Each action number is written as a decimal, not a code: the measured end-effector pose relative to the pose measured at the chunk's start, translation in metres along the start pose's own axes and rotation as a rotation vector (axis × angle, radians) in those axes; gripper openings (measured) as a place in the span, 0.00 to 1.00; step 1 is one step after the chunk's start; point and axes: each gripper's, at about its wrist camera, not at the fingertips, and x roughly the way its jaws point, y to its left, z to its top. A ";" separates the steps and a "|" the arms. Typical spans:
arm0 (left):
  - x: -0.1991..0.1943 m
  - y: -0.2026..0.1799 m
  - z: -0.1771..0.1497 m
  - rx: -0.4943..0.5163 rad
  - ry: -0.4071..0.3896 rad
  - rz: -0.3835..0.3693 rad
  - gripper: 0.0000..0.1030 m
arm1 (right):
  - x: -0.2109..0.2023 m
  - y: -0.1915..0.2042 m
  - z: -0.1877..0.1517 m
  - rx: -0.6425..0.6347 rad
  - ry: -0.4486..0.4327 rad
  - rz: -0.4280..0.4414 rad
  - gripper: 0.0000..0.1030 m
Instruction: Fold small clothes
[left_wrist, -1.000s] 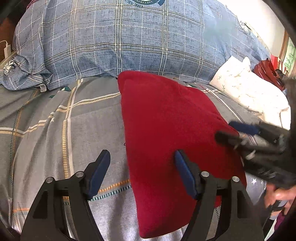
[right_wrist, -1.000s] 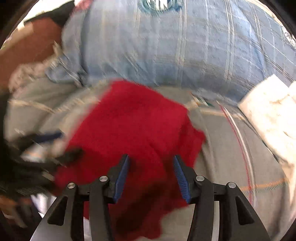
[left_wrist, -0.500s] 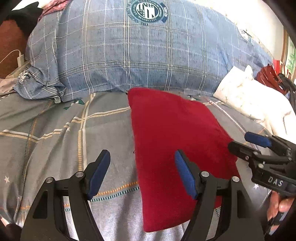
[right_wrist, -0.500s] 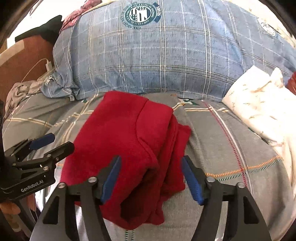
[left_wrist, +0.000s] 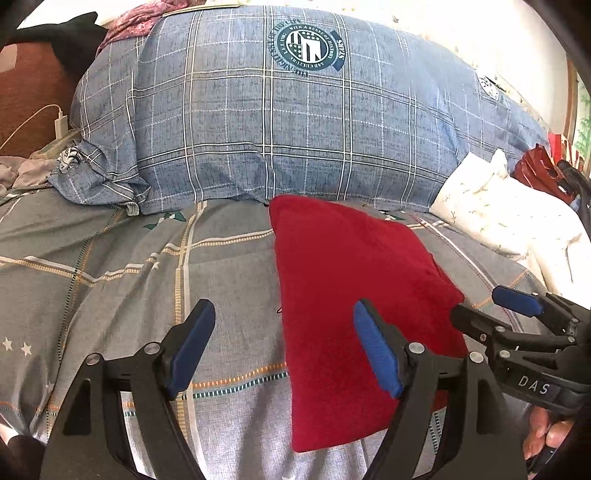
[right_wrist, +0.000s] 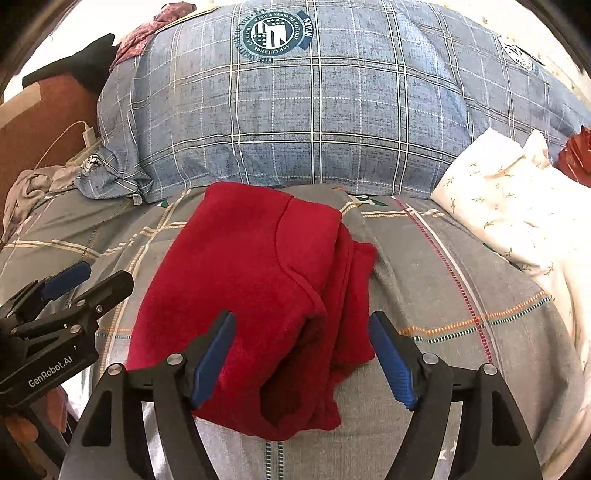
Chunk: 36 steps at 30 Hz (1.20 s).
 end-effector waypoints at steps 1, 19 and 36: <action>0.000 -0.001 0.000 0.003 0.002 0.000 0.78 | -0.001 0.002 0.001 -0.003 -0.003 -0.001 0.74; -0.005 0.003 0.002 -0.011 -0.014 0.027 0.78 | -0.004 0.013 0.006 -0.034 -0.013 0.002 0.76; 0.000 0.005 0.002 0.000 -0.002 0.044 0.78 | 0.001 0.008 0.007 -0.023 -0.005 -0.001 0.77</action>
